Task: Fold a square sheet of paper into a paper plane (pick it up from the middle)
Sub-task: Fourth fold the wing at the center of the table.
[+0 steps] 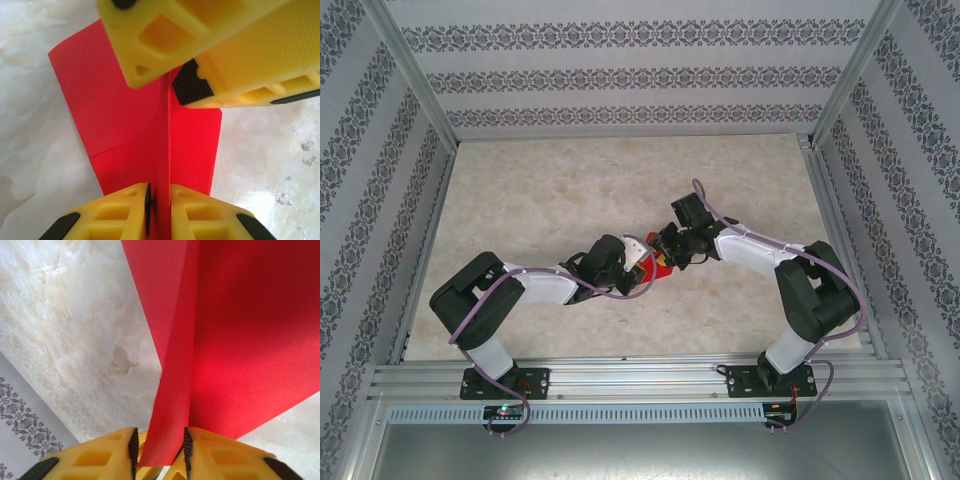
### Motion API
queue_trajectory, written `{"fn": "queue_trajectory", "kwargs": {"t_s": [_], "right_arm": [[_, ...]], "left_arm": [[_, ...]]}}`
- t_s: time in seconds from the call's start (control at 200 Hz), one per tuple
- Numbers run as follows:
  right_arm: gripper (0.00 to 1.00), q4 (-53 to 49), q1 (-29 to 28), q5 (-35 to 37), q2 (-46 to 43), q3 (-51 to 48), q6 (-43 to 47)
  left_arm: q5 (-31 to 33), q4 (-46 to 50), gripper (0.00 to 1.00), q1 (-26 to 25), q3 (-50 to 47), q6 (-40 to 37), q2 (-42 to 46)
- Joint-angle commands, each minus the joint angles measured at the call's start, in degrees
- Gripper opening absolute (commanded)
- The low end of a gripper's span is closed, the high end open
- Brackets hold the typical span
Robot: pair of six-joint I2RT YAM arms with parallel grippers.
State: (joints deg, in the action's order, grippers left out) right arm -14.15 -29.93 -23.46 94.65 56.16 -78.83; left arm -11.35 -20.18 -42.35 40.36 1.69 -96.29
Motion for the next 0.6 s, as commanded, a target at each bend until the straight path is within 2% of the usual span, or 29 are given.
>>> {"fn": "queue_trajectory", "kwargs": {"t_s": [0.0,0.165,0.32,0.49,0.595], "right_arm": [[0.4,-2.89,1.51,0.35,-1.92,0.89,1.68],[0.53,-5.63,2.99,0.68,-3.48,1.08,4.42],[0.58,-6.58,4.31,0.95,-4.58,0.41,6.47],[0.62,-7.81,5.93,1.75,-6.12,-0.04,14.87],[0.63,-3.2,7.23,0.71,-8.28,-3.67,18.83]], "left_arm": [[-1.29,-1.61,0.18,-0.71,1.08,-0.39,-0.51],[-2.04,-1.02,0.18,-0.7,1.3,-0.29,-0.83],[-3.52,0.28,0.18,-0.76,2.55,0.3,-1.36],[-7.16,3.29,0.16,-0.72,4.72,4.17,-2.31],[-7.63,5.95,0.16,-0.71,6.22,7.07,-2.91]]}}
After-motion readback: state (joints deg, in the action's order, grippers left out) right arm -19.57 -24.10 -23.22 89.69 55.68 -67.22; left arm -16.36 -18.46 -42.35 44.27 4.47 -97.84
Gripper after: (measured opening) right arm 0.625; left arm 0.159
